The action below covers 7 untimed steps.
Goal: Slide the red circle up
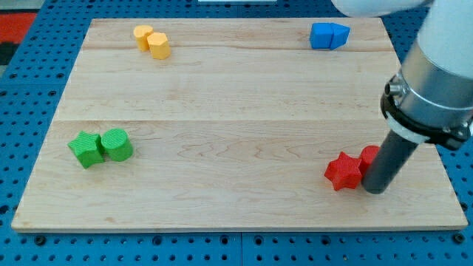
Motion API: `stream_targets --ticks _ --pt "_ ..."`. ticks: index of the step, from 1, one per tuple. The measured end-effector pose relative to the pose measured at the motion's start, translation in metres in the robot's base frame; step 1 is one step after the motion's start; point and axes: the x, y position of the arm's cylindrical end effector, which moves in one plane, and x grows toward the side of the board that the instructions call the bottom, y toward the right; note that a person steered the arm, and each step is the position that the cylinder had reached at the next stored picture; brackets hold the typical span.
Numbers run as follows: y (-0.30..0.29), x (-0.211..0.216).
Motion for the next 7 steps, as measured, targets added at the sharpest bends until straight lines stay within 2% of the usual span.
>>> stream_targets --ticks 2,3,4,6,7 --pt "0.003 -0.062" --pt "0.034 -0.065" --pt "0.039 -0.084" --pt "-0.024 -0.127" --pt "0.005 -0.109"
